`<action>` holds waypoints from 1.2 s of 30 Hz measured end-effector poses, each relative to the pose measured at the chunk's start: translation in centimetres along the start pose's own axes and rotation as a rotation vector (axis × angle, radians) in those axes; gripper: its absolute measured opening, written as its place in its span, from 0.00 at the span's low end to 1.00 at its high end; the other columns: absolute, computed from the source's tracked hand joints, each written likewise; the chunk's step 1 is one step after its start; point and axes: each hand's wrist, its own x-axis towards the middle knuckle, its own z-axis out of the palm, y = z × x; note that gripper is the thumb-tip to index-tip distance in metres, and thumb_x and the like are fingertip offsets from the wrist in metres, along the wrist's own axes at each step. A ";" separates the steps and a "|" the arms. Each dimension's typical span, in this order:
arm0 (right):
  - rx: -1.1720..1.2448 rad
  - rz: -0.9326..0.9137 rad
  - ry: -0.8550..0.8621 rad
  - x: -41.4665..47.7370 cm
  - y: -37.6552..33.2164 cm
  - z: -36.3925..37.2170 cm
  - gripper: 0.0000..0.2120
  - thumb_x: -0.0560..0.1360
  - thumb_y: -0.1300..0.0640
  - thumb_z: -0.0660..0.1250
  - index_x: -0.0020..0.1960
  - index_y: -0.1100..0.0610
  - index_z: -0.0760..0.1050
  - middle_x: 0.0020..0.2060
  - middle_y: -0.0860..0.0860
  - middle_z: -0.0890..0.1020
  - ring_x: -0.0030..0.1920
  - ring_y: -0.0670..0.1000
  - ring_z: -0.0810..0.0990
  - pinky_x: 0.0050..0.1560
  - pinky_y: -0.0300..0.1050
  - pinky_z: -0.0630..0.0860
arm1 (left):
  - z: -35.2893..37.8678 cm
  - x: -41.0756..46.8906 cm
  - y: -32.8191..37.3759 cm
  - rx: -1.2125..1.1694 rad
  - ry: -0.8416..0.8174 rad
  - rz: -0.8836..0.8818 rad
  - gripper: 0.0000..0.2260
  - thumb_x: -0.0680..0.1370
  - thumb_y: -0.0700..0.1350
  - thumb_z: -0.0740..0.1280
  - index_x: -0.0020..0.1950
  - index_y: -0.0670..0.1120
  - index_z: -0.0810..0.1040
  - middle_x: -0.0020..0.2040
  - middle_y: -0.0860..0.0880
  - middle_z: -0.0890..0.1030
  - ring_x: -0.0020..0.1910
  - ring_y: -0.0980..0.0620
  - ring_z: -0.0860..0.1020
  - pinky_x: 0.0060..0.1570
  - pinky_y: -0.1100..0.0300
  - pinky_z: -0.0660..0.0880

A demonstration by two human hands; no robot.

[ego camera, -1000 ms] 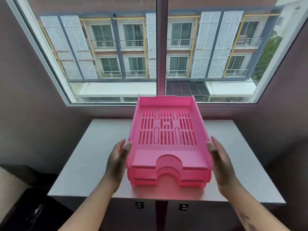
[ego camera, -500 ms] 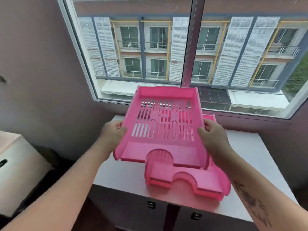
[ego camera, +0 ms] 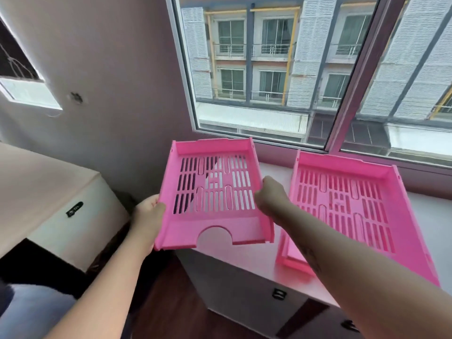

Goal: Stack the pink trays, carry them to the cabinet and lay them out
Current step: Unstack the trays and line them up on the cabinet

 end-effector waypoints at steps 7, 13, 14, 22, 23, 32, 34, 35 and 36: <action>-0.277 0.097 -0.085 0.8 2.0 2.6 0.17 0.79 0.69 0.55 0.67 0.68 0.68 0.63 0.63 0.76 0.60 0.62 0.78 0.50 0.49 0.73 | 2.9 0.2 -4.7 -0.035 -0.045 -0.095 0.17 0.79 0.37 0.57 0.47 0.55 0.81 0.45 0.51 0.84 0.43 0.50 0.81 0.42 0.54 0.77; -0.411 0.012 -0.146 0.4 0.8 2.2 0.13 0.78 0.71 0.56 0.58 0.70 0.76 0.57 0.63 0.81 0.46 0.59 0.77 0.48 0.47 0.76 | 3.0 0.6 -5.7 0.038 -0.064 -0.088 0.13 0.79 0.40 0.62 0.62 0.46 0.79 0.54 0.50 0.84 0.54 0.48 0.81 0.54 0.50 0.77; -0.399 -0.017 -0.115 0.5 0.3 1.6 0.13 0.78 0.70 0.56 0.57 0.69 0.76 0.57 0.63 0.80 0.47 0.60 0.77 0.47 0.47 0.75 | 2.9 0.8 -5.0 0.070 -0.046 -0.068 0.14 0.79 0.42 0.64 0.65 0.45 0.77 0.61 0.47 0.82 0.59 0.47 0.79 0.58 0.49 0.75; -0.343 -0.113 0.208 2.0 2.8 -8.7 0.15 0.77 0.62 0.59 0.60 0.67 0.76 0.59 0.64 0.79 0.57 0.62 0.78 0.52 0.49 0.74 | 8.6 -0.2 6.5 0.066 -0.004 0.260 0.14 0.78 0.47 0.66 0.61 0.42 0.77 0.56 0.47 0.81 0.49 0.51 0.80 0.49 0.60 0.75; -0.370 -0.084 0.235 1.7 4.3 -10.3 0.15 0.78 0.61 0.59 0.60 0.66 0.76 0.59 0.63 0.79 0.57 0.62 0.78 0.52 0.50 0.74 | 10.1 -1.0 7.4 0.083 -0.075 0.278 0.13 0.79 0.46 0.66 0.61 0.42 0.77 0.54 0.48 0.81 0.47 0.52 0.80 0.46 0.63 0.73; -0.344 0.312 0.375 -2.8 16.6 -18.1 0.14 0.77 0.58 0.64 0.60 0.64 0.73 0.56 0.62 0.78 0.53 0.63 0.78 0.46 0.49 0.72 | 21.5 -6.9 7.4 0.218 -0.539 0.095 0.25 0.78 0.48 0.66 0.73 0.41 0.69 0.68 0.42 0.76 0.65 0.44 0.75 0.66 0.49 0.72; -0.267 0.415 0.315 -3.3 18.3 -17.9 0.13 0.77 0.61 0.63 0.59 0.65 0.74 0.49 0.61 0.80 0.47 0.62 0.79 0.41 0.45 0.71 | 22.7 -7.3 6.0 0.299 -0.579 0.096 0.19 0.78 0.46 0.65 0.66 0.40 0.76 0.60 0.41 0.81 0.56 0.42 0.80 0.59 0.48 0.77; -0.236 0.444 0.291 -3.5 18.8 -17.9 0.10 0.77 0.63 0.61 0.57 0.65 0.75 0.42 0.58 0.78 0.39 0.59 0.78 0.35 0.43 0.69 | 23.1 -7.3 5.6 0.324 -0.568 0.122 0.14 0.77 0.44 0.64 0.58 0.37 0.79 0.51 0.40 0.83 0.46 0.43 0.81 0.51 0.51 0.78; -0.207 0.456 0.282 -3.6 19.1 -17.9 0.09 0.77 0.65 0.60 0.54 0.65 0.76 0.36 0.56 0.75 0.33 0.56 0.74 0.30 0.41 0.66 | 23.3 -7.3 5.6 0.342 -0.538 0.152 0.11 0.77 0.42 0.63 0.50 0.35 0.79 0.43 0.40 0.81 0.37 0.46 0.78 0.43 0.55 0.76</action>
